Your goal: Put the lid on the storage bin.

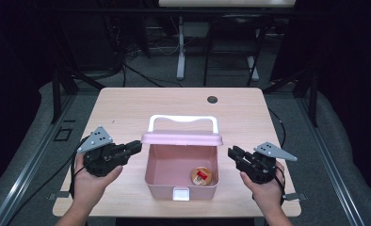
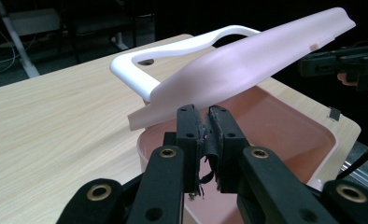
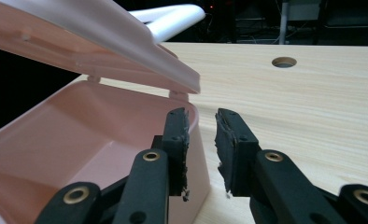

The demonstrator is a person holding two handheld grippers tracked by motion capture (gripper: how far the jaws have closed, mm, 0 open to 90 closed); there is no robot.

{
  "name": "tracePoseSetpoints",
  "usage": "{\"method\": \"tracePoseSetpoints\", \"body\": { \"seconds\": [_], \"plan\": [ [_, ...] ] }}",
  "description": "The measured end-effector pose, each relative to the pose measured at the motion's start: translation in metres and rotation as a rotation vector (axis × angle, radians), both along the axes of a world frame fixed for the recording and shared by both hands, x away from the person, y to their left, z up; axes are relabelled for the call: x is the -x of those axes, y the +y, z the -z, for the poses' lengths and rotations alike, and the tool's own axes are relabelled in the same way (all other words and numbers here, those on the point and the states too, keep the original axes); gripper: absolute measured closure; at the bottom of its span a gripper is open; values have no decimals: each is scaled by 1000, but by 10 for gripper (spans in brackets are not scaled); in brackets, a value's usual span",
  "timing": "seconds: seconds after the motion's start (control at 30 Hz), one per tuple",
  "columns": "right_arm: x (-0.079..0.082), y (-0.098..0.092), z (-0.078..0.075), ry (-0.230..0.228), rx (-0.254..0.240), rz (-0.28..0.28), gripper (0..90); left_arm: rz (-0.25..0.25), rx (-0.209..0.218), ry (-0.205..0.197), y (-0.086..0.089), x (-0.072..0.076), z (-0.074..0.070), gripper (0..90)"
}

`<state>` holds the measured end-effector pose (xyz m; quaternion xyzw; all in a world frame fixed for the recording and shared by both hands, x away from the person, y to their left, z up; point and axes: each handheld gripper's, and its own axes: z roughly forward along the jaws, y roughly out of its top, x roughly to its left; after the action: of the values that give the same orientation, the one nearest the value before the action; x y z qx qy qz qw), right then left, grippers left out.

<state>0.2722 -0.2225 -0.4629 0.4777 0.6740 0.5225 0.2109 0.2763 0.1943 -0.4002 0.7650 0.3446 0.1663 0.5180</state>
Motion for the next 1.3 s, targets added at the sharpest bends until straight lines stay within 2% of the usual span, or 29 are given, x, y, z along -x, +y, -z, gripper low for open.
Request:
{"method": "tracePoseSetpoints", "body": {
  "seconds": [0.1, 0.93, 1.3],
  "plan": [
    [0, -3, 5, -6, 27, 19, 730, 6, -5, 0, 0, 3, 1, 829],
    [-3, -11, 33, 29, 34, 60, 693, 18, -19, 26, 2, 19, 18, 826],
    [-4, -12, 39, 42, 37, 74, 688, 23, 10, 29, 3, 28, 27, 831]
  ]
}}
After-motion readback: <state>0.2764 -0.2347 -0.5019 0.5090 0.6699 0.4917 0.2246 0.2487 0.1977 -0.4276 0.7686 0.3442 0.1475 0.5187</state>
